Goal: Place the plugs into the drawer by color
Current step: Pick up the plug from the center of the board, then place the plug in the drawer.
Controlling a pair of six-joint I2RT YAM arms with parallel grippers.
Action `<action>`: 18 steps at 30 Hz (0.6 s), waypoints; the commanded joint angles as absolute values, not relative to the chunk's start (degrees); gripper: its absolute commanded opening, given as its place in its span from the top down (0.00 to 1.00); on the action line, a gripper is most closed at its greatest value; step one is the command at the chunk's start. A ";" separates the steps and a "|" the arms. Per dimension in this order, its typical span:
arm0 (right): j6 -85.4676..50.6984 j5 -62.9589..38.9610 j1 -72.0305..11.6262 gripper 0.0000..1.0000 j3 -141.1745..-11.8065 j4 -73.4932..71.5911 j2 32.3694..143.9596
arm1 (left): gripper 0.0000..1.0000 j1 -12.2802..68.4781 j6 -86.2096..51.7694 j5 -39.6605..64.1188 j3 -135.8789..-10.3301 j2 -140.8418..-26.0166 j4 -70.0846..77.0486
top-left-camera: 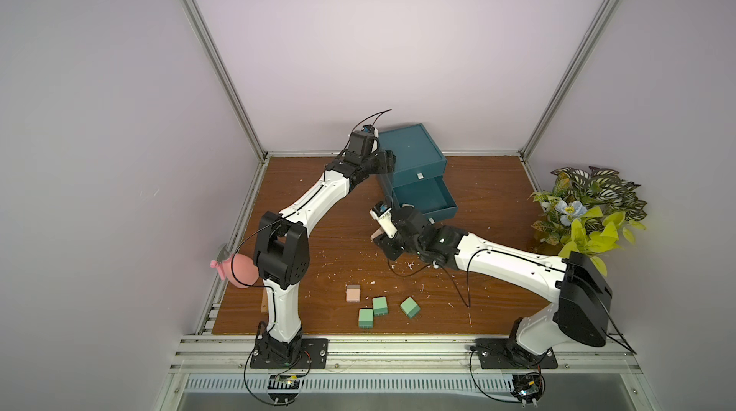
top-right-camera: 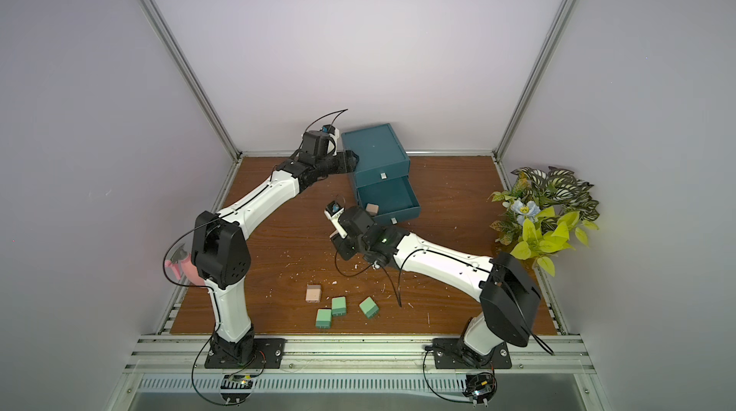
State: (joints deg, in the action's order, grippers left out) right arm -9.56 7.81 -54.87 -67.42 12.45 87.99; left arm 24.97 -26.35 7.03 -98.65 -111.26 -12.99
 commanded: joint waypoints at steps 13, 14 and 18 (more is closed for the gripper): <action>-11.58 10.83 -37.18 0.51 -79.75 22.66 89.84 | 0.21 24.70 -26.00 7.21 -99.75 -113.45 -18.01; -11.84 10.64 -36.69 0.51 -80.44 23.28 90.62 | 0.21 24.68 -26.07 7.28 -99.70 -113.46 -18.07; -12.25 11.17 -35.61 0.51 -82.21 25.75 93.37 | 0.21 24.61 -26.23 7.64 -99.44 -113.63 -18.10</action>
State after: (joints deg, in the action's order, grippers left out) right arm -10.83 10.28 -35.79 -79.75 22.74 92.82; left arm 24.97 -26.41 7.31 -99.24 -111.53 -13.58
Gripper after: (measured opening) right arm 0.499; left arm 0.793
